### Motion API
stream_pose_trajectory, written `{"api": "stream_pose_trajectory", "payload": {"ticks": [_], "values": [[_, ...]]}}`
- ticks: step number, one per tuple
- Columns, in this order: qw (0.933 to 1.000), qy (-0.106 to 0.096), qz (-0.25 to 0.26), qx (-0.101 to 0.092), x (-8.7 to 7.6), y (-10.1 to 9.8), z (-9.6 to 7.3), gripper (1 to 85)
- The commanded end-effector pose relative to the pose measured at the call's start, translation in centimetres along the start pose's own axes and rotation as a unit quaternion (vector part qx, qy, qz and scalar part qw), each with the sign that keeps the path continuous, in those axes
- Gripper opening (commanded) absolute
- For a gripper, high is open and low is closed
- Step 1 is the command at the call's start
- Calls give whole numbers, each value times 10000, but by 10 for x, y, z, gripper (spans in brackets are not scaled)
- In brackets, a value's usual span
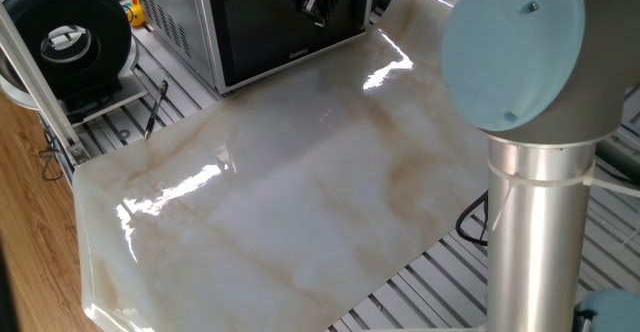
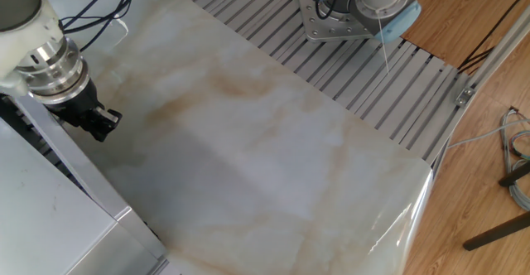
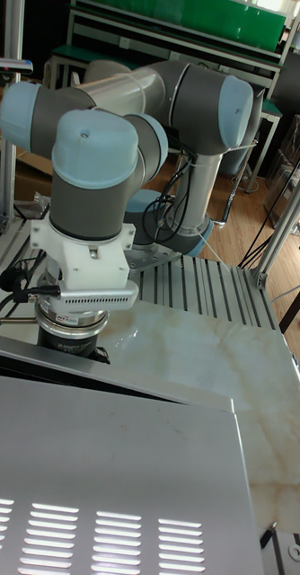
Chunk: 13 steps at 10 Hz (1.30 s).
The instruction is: Close the microwave door
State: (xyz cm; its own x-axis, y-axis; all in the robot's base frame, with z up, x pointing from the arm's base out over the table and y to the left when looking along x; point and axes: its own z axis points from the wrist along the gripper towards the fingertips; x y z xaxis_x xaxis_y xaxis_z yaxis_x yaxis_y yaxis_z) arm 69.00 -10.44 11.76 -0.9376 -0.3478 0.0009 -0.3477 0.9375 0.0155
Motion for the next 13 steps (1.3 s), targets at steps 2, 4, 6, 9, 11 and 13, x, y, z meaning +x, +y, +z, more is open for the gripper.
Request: {"api": "stream_pose_trajectory", "payload": {"ticks": [2,4,6,9,11,13], "values": [[10000,-14,-61,-18,-9,-2,-2,13],[10000,22,-84,-32,-11,-4,-5,13],[9999,30,-107,-35,-13,-6,-4,13],[10000,4,-46,-58,-10,-5,-6,13],[9997,-146,130,-135,-18,-2,-7,13],[9983,-413,268,-305,-32,7,-8,13]]}}
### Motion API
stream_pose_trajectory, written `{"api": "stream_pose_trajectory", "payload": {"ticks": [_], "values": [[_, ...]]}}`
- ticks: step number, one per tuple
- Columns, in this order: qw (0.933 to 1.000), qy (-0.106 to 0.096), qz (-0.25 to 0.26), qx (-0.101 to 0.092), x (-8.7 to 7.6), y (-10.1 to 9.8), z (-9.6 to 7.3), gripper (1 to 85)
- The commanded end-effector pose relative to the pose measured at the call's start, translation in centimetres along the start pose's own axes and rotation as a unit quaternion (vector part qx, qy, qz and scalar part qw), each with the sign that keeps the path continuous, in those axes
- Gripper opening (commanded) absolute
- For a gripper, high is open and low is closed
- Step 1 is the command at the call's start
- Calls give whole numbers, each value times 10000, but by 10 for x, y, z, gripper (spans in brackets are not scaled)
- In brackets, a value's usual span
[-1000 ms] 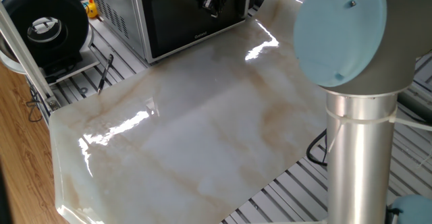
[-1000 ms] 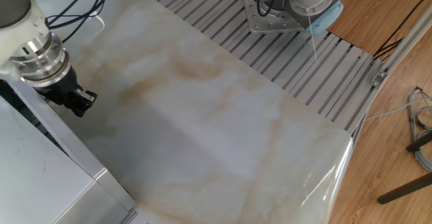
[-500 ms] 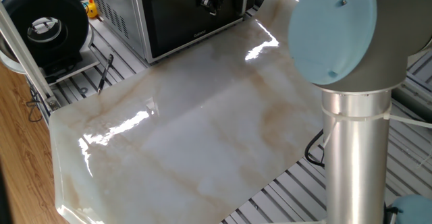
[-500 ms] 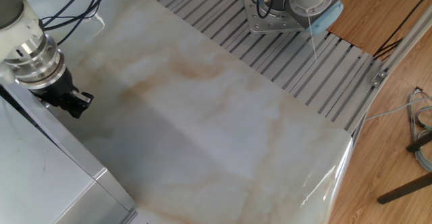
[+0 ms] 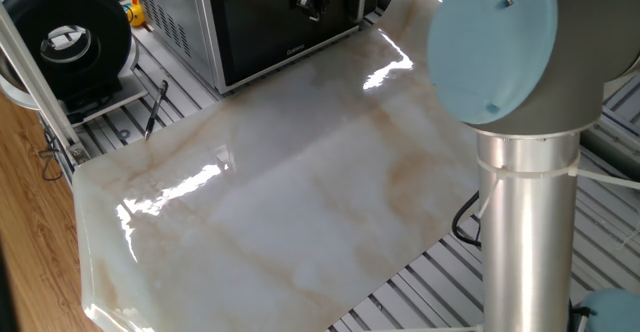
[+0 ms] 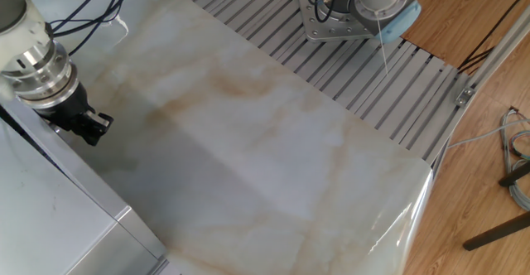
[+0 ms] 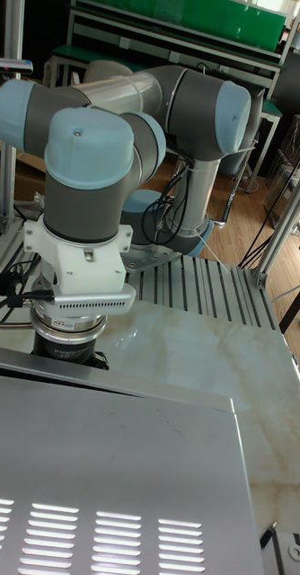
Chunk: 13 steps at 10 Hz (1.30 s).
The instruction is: Close the microwave door
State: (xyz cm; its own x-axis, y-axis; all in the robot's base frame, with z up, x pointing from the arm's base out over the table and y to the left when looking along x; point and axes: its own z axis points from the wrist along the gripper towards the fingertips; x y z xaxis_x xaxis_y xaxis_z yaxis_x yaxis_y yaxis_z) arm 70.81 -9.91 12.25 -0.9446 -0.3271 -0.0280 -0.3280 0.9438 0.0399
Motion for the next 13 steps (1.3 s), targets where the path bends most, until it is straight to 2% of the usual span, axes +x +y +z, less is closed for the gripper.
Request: {"api": "stream_pose_trajectory", "payload": {"ticks": [1,2,3,4,5,9,13], "values": [[9992,-324,171,-166,-16,7,-2,13],[9994,-249,161,-158,-12,7,-2,13],[9999,-126,8,87,-5,-6,0,13],[10000,-5,8,85,0,-6,0,13],[9999,14,47,95,-1,-5,0,13],[10000,38,10,-27,-6,-2,3,13],[10000,51,-13,34,-6,-5,1,13]]}}
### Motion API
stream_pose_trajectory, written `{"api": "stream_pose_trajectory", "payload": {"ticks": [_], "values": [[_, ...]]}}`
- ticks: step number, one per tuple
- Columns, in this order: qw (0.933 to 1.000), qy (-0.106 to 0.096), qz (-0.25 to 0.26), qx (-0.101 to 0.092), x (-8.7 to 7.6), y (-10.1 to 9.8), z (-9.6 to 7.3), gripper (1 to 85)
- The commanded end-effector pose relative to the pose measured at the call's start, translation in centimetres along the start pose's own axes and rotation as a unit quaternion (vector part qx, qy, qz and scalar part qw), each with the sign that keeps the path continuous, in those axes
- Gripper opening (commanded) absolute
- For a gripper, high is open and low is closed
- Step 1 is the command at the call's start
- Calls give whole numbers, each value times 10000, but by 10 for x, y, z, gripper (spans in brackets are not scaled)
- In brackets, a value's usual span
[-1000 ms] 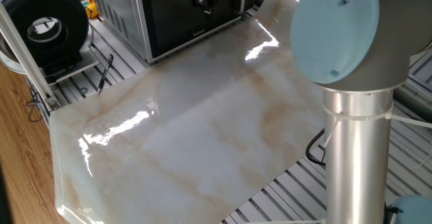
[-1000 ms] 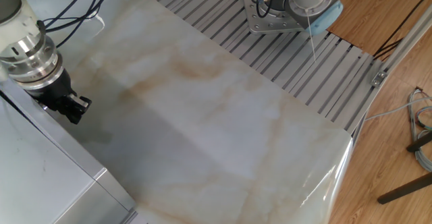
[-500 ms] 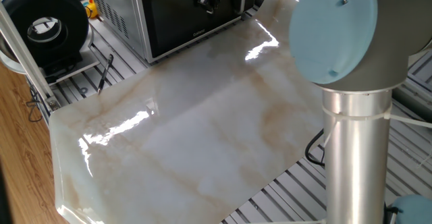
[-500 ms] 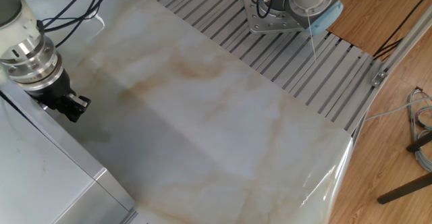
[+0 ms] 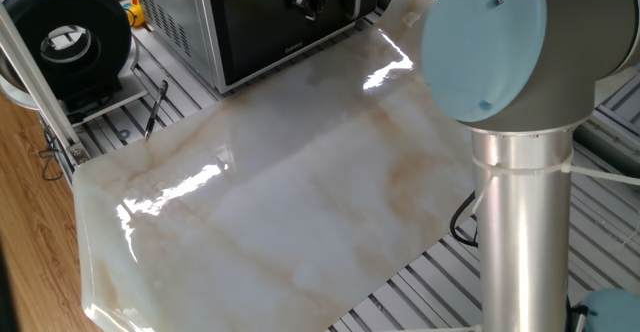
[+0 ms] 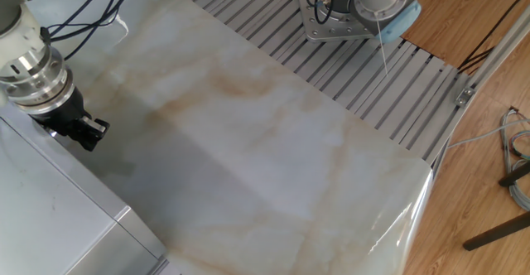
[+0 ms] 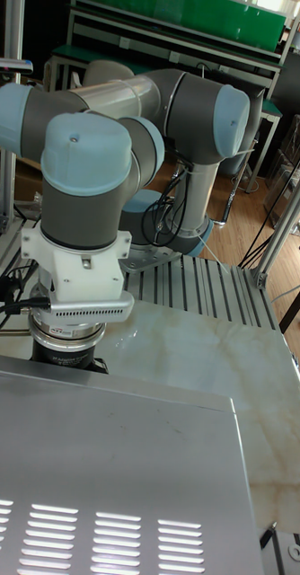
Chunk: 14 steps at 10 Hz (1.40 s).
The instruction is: Close the microwave door
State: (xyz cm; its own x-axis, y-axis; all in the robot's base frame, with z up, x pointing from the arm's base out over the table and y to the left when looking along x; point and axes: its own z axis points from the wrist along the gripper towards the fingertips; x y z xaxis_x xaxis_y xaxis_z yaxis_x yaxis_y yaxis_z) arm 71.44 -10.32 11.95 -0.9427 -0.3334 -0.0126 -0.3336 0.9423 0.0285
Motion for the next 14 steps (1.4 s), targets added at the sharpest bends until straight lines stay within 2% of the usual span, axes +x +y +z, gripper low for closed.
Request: {"api": "stream_pose_trajectory", "payload": {"ticks": [1,4,7,10,12,14], "values": [[10000,-22,32,-9,-1,1,-1,13],[10000,-69,-22,41,-3,-1,-1,13],[10000,-32,-15,77,-2,-3,-2,13],[10000,5,63,71,-11,-2,-2,13],[10000,-27,40,1,-13,-1,-3,13],[9999,-111,39,39,-13,-3,-3,13]]}}
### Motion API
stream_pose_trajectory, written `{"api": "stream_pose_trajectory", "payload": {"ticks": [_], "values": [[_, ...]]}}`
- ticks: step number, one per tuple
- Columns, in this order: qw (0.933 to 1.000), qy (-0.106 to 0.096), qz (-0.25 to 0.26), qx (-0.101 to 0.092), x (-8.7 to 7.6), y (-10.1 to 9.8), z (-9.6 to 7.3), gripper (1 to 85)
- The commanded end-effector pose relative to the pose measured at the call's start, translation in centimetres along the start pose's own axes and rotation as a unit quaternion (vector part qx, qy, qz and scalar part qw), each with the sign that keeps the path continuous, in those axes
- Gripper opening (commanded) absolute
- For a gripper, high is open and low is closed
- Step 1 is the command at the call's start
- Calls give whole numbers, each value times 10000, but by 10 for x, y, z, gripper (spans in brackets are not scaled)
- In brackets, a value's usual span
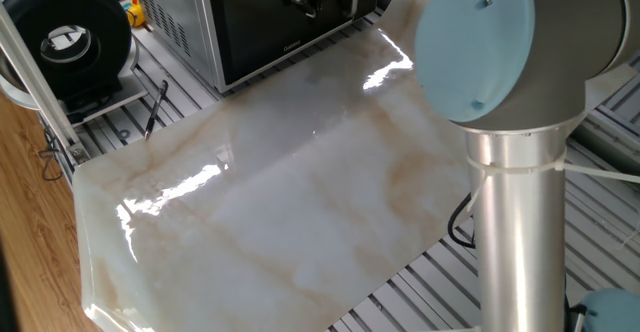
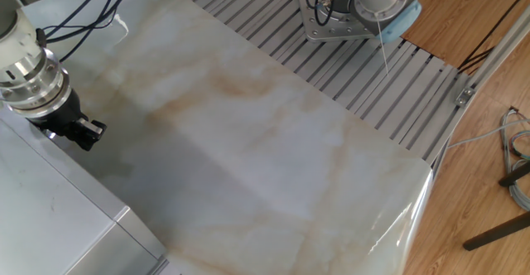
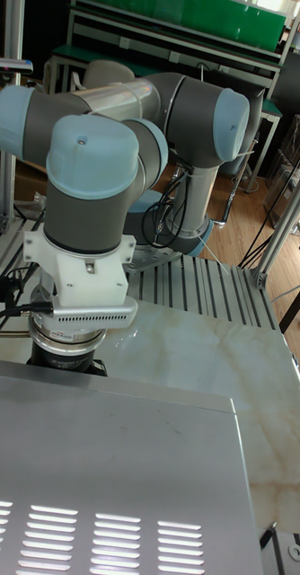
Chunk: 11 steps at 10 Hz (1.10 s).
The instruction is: Close the microwave door
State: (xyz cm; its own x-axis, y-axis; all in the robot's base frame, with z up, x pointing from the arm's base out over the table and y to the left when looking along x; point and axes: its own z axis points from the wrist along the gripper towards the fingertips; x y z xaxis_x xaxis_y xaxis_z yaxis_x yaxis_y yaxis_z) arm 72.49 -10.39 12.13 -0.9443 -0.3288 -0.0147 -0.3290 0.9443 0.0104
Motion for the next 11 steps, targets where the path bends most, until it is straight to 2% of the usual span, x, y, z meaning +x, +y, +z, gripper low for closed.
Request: {"api": "stream_pose_trajectory", "payload": {"ticks": [1,5,7,10,11], "values": [[9999,-105,24,-42,-4,0,-1,13],[9999,-71,39,-62,-1,2,-3,13],[9998,-173,56,-100,1,3,-4,13],[9999,-105,55,-67,4,-2,-6,13],[9998,-178,56,-90,0,0,-7,13]]}}
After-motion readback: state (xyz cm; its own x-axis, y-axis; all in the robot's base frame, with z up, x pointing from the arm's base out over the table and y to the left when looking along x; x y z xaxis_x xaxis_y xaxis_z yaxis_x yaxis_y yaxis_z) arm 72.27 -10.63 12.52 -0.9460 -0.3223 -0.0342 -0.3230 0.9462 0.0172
